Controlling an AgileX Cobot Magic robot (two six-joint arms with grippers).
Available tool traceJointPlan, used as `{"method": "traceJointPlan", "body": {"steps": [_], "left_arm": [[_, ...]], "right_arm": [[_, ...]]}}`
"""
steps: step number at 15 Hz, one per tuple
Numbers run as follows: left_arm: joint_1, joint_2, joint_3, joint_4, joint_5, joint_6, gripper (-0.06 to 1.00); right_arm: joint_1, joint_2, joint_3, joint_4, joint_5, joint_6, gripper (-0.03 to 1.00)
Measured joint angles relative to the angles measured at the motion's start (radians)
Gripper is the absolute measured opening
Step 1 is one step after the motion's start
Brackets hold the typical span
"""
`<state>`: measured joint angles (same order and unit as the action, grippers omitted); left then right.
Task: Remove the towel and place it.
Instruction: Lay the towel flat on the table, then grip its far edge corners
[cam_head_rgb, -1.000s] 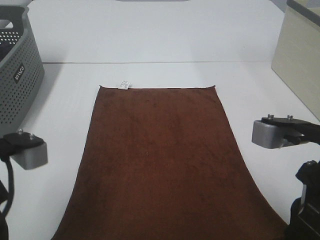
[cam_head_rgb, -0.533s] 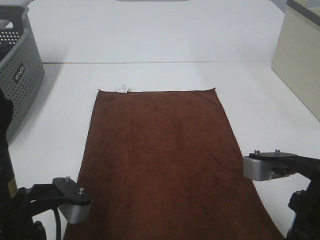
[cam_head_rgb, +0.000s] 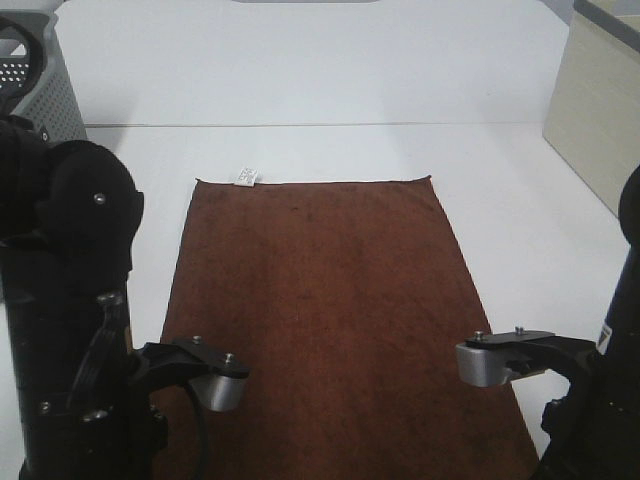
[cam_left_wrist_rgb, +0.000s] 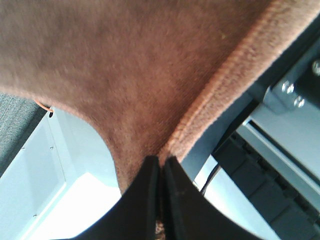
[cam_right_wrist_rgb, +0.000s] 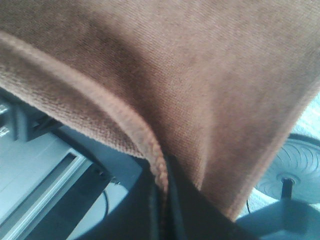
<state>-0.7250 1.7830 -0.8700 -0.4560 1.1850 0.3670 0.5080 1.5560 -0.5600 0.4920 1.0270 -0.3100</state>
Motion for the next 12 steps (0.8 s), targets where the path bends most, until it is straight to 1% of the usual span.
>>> {"method": "traceJointPlan", "body": {"steps": [3, 6, 7, 8, 9, 10, 11, 12], "left_arm": [[-0.017, 0.052, -0.057, -0.022, 0.005, 0.0, 0.0], [-0.085, 0.075, -0.061, -0.024, -0.007, -0.013, 0.0], [-0.108, 0.075, -0.066, -0.024, -0.021, -0.027, 0.03], [-0.126, 0.075, -0.072, -0.027, -0.041, -0.044, 0.1], [-0.14, 0.075, -0.073, -0.031, -0.06, -0.074, 0.2], [-0.151, 0.075, -0.073, -0.032, -0.074, -0.119, 0.37], [-0.16, 0.075, -0.073, -0.033, -0.079, -0.175, 0.57], [-0.168, 0.075, -0.077, -0.039, -0.078, -0.219, 0.84]], "right_arm": [[0.0, 0.033, -0.001, 0.003, -0.041, 0.0, 0.01], [0.0, 0.035, -0.001, 0.04, -0.047, -0.007, 0.01], [0.0, 0.035, -0.001, 0.045, -0.045, -0.011, 0.01], [0.0, 0.035, -0.001, 0.046, -0.042, -0.017, 0.03], [0.0, 0.035, -0.001, 0.048, -0.039, -0.019, 0.09], [0.0, 0.035, -0.001, 0.052, -0.032, -0.019, 0.21], [0.0, 0.035, -0.001, 0.06, -0.026, -0.019, 0.36], [0.0, 0.035, -0.001, 0.074, -0.024, -0.02, 0.67]]}}
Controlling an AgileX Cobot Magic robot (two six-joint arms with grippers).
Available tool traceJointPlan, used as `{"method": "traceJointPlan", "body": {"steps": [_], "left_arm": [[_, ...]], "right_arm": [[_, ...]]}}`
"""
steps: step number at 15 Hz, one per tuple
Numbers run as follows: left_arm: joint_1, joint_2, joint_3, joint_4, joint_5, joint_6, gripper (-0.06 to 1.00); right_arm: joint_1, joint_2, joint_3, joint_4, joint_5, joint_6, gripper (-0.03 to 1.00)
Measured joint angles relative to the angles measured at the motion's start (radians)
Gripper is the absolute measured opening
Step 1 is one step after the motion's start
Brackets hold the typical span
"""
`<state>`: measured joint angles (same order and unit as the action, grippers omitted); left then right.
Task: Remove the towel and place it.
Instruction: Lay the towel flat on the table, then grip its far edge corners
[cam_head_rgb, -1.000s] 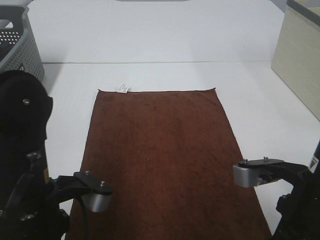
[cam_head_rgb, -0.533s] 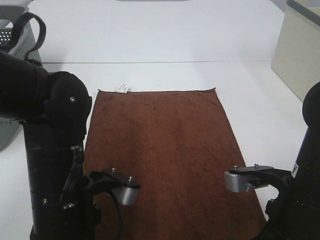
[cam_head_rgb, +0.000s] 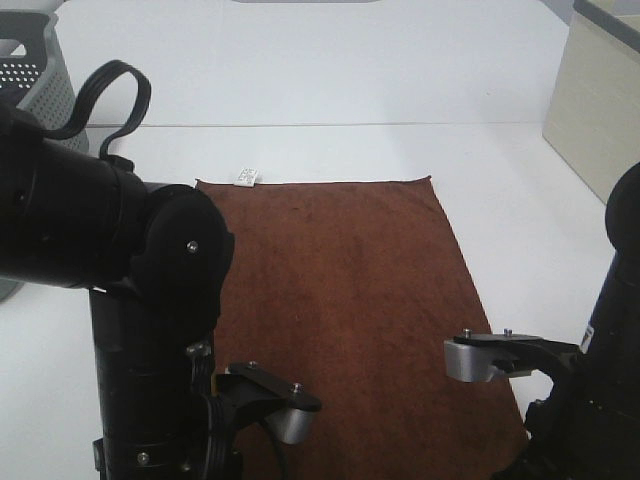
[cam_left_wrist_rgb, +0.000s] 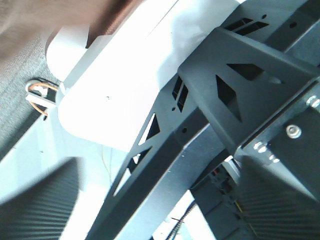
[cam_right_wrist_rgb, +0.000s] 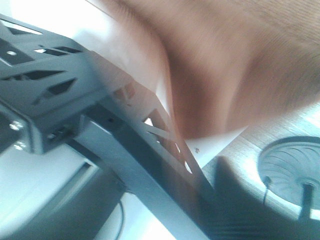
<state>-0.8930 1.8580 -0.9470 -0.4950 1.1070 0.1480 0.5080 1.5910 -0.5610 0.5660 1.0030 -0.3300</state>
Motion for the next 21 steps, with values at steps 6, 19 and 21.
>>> {"method": "traceJointPlan", "body": {"steps": [6, 19, 21], "left_arm": [[0.0, 0.0, -0.089, -0.001, 0.028, -0.011, 0.9], [0.594, 0.014, -0.462, 0.15, -0.116, 0.04, 0.9], [0.681, 0.069, -0.517, 0.151, -0.124, 0.043, 0.9]], "right_arm": [[-0.005, -0.017, -0.033, -0.019, -0.019, 0.005, 0.85], [-0.387, 0.193, -0.784, -0.188, 0.0, 0.072, 0.91], [-0.389, 0.32, -0.912, -0.19, 0.012, 0.072, 0.91]]}}
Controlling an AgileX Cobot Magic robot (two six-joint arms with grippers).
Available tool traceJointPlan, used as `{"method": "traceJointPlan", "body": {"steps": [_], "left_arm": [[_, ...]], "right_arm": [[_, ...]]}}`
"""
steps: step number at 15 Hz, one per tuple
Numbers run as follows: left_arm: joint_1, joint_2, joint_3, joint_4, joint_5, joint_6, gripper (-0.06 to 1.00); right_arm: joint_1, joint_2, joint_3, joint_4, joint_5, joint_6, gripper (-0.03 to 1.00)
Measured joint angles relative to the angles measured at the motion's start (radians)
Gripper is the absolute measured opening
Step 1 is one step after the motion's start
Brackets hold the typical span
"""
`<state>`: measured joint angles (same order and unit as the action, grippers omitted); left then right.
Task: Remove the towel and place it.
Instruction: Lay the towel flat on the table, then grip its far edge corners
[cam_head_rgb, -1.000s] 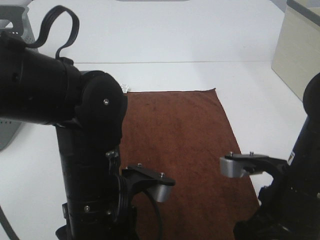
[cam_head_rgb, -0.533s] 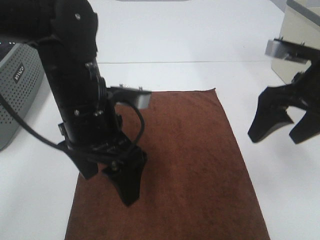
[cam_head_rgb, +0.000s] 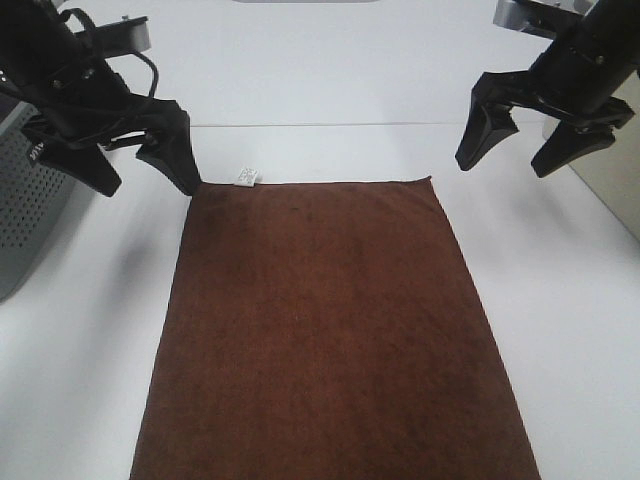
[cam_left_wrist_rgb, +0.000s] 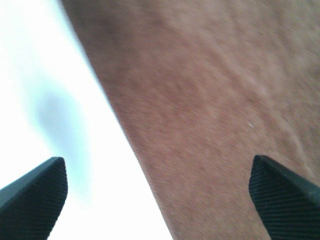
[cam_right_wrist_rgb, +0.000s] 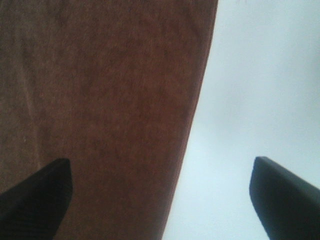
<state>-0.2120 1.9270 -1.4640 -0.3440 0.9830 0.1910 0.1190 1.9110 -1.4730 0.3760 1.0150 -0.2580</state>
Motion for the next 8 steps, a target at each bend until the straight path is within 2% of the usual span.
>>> {"method": "traceJointPlan", "body": {"steps": [2, 4, 8], "left_arm": [[0.062, 0.085, -0.054, 0.0, -0.001, 0.039, 0.9], [0.093, 0.171, -0.136, -0.011, -0.001, 0.072, 0.9], [0.1, 0.351, -0.344, -0.029, 0.005, 0.087, 0.9]], "right_arm": [[0.0, 0.128, -0.127, -0.006, 0.026, -0.002, 0.92], [0.0, 0.234, -0.229, -0.01, 0.048, -0.009, 0.92], [-0.027, 0.425, -0.44, -0.006, 0.062, -0.019, 0.92]]}}
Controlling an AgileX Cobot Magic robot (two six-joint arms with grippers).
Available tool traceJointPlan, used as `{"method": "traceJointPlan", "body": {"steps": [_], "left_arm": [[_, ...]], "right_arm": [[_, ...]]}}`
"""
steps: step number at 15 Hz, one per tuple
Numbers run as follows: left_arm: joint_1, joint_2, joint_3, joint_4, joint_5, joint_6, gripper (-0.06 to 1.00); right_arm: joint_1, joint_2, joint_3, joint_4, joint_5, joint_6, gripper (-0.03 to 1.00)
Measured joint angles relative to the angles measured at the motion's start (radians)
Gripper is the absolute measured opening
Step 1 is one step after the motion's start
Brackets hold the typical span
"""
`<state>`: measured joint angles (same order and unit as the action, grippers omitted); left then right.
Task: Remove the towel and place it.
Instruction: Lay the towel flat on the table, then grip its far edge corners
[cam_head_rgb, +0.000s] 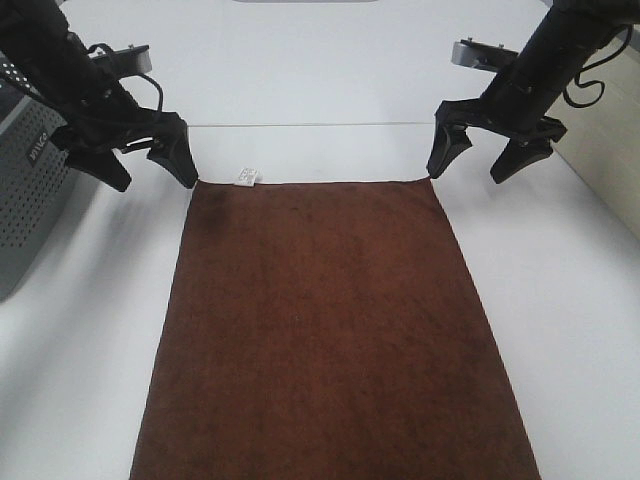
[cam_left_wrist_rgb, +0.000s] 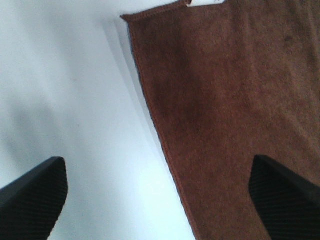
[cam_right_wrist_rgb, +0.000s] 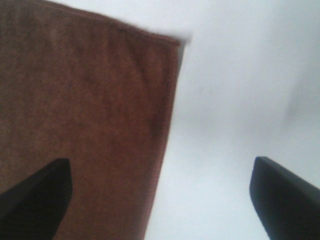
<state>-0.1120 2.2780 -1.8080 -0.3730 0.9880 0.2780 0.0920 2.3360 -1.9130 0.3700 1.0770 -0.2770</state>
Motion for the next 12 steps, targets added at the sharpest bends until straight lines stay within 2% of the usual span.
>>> {"method": "traceJointPlan", "body": {"steps": [4, 6, 12], "left_arm": [[0.0, 0.123, -0.128, -0.001, 0.017, 0.001, 0.9], [0.0, 0.142, -0.135, -0.002, 0.02, 0.001, 0.9], [0.0, 0.154, -0.135, -0.016, 0.002, 0.004, 0.9]], "right_arm": [[-0.036, 0.093, -0.087, 0.062, 0.01, -0.031, 0.92], [-0.036, 0.123, -0.091, 0.102, 0.002, -0.061, 0.92], [-0.036, 0.166, -0.103, 0.129, -0.069, -0.068, 0.92]]}}
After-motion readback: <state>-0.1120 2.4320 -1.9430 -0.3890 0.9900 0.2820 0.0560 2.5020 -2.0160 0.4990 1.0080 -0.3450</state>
